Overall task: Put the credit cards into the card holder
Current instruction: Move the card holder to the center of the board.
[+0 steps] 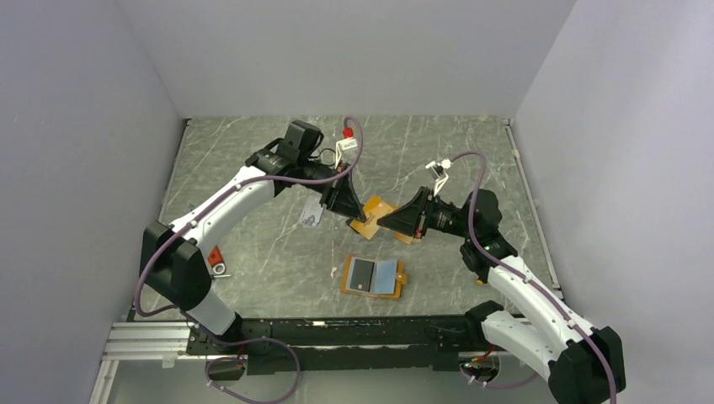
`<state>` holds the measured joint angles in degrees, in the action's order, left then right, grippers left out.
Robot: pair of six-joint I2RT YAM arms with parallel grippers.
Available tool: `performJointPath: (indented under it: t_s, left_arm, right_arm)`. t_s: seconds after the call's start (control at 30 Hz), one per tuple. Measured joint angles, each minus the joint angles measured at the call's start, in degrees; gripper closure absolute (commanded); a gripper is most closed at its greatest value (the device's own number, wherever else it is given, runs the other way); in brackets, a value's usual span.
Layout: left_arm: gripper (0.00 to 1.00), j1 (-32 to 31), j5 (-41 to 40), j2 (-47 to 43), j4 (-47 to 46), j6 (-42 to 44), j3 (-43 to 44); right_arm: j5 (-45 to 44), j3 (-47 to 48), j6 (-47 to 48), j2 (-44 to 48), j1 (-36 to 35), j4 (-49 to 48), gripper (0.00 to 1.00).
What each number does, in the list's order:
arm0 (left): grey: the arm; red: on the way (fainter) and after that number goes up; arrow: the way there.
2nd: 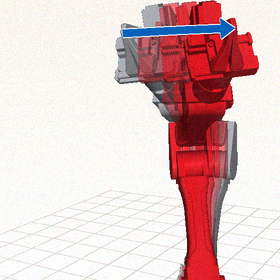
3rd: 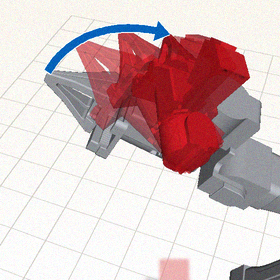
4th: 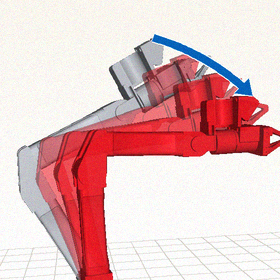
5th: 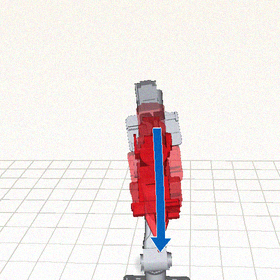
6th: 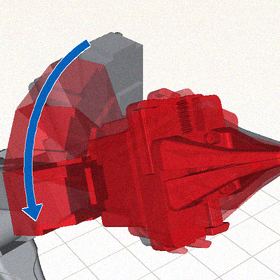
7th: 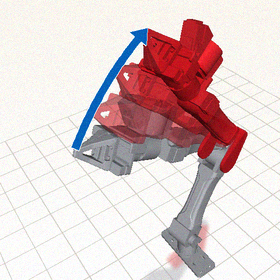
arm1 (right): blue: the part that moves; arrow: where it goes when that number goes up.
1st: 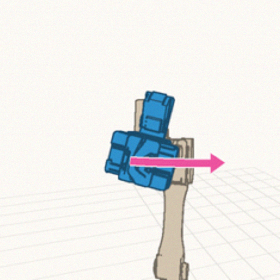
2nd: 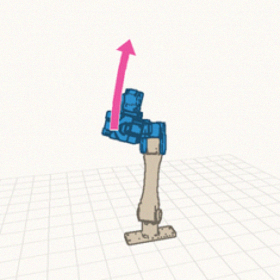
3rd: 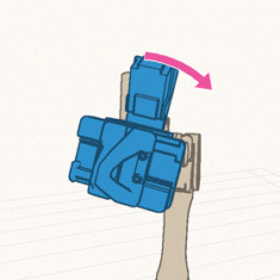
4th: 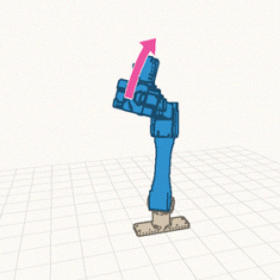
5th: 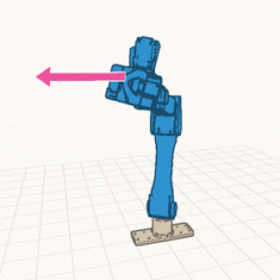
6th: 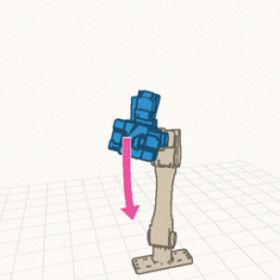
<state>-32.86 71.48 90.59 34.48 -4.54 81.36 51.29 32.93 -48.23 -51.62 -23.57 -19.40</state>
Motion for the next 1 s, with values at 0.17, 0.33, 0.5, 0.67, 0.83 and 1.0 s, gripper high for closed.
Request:
performJointPath:
  t_s: [0.17,0.33,0.5,0.67,0.83,1.0]
  left_arm:
    - [1.00,1.27,2.19,0.00,-8.70,-8.76,-2.84]
    - [1.00,1.95,3.89,0.07,-19.26,-19.21,-5.49]
    - [1.00,2.73,4.74,0.11,-28.72,-27.45,-7.30]
    - [1.00,3.41,5.46,0.20,-38.75,-36.15,-10.40]
    - [0.99,3.67,5.88,0.46,-44.48,-41.57,-11.89]
    - [0.96,4.17,6.32,0.92,-47.43,-44.28,-12.02]
  right_arm:
    - [-7.98,-3.82,-3.50,3.28,-1.40,-5.18,0.94]
    - [-14.05,-5.07,-5.42,5.05,-2.84,-6.84,0.87]
    - [-17.42,-5.16,-6.43,4.98,-4.04,-8.33,0.87]
    - [-19.19,-5.46,-7.61,4.20,-4.63,-10.71,0.94]
    - [-20.09,-5.46,-8.28,3.17,-4.85,-11.80,0.94]
    - [-21.20,-5.42,-8.83,1.66,-5.46,-14.01,0.99]
